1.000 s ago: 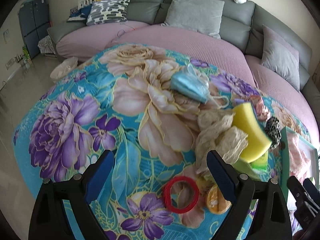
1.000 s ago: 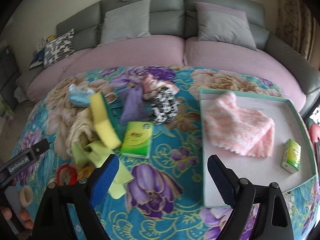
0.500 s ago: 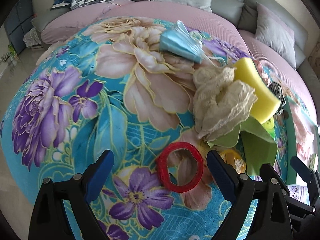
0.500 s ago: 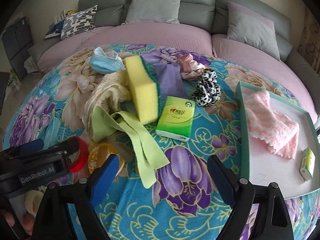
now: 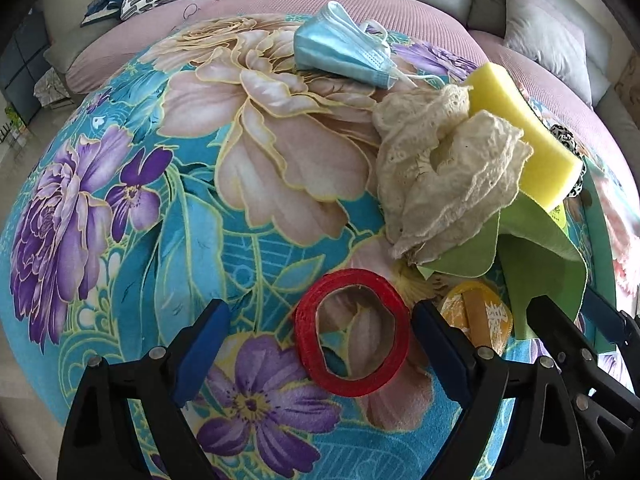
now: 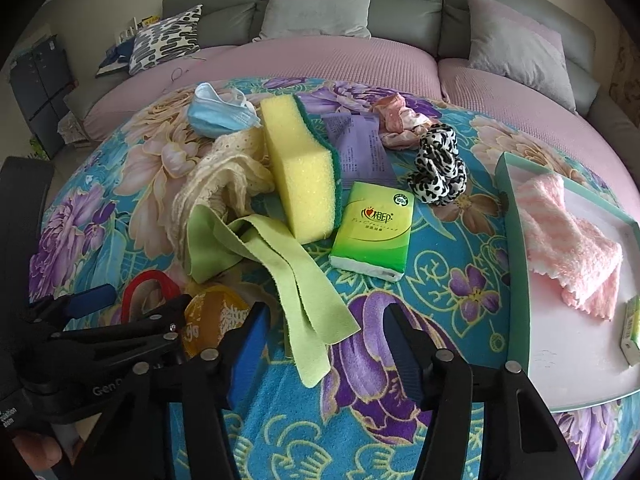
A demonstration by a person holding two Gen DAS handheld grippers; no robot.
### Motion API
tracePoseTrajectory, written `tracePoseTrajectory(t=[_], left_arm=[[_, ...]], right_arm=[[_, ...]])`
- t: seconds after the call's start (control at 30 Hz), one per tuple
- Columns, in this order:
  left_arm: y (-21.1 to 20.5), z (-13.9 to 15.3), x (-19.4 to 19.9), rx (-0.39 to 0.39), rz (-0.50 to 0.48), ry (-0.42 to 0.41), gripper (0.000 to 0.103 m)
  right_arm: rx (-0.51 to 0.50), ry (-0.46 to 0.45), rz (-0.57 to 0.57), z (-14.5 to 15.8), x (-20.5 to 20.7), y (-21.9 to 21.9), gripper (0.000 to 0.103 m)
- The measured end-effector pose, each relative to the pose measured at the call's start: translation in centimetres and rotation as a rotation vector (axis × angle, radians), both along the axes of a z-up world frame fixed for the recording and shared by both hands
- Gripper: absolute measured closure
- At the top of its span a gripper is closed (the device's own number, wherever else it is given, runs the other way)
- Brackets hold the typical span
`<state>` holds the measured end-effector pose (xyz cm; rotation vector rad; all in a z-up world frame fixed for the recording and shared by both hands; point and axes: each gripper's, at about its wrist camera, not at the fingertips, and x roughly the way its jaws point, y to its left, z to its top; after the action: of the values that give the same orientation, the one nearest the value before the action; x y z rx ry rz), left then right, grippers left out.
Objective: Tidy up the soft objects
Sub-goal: 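Grasp the red tape roll with the left tool while the right tool grasps the green felt cloth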
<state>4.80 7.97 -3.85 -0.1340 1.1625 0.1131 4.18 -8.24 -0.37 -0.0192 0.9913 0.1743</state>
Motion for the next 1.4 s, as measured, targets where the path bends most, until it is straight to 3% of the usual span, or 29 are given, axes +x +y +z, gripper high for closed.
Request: tracePoseTrajectory(t=[0.1, 0.27, 0.43, 0.67, 0.8, 0.9, 1.4], left_arm=[[0.0, 0.0, -0.1, 0.006, -0.009, -0.004, 0.019], [-0.6, 0.1, 0.6, -0.010, -0.020, -0.020, 0.036], [-1.1, 0.4, 0.7, -0.021, -0.045, -0.031, 0.046], [-1.5, 0.4, 1.2, -0.016, -0.048, -0.036, 0.047], [-1.4, 0.5, 1.0, -0.015, -0.049, -0.037, 0.047], [-1.2, 0.4, 0.8, -0.013, -0.051, -0.039, 0.047], [-1.0, 0.5, 1.0, -0.012, -0.046, -0.043, 0.048]], right_arm=[[-0.005, 0.008, 0.007, -0.2, 0.2, 0.3, 0.050], [-0.006, 0.014, 0.009, -0.4, 0.4, 0.3, 0.054], [-0.007, 0.012, 0.015, -0.5, 0.7, 0.5, 0.059], [-0.009, 0.013, 0.033, -0.7, 1.0, 0.9, 0.071], [-0.009, 0.012, 0.034, -0.8, 1.1, 1.0, 0.087], [-0.004, 0.016, 0.035, -0.9, 1.2, 0.9, 0.092], [0.004, 0.012, 0.022, -0.9, 1.2, 0.7, 0.100]])
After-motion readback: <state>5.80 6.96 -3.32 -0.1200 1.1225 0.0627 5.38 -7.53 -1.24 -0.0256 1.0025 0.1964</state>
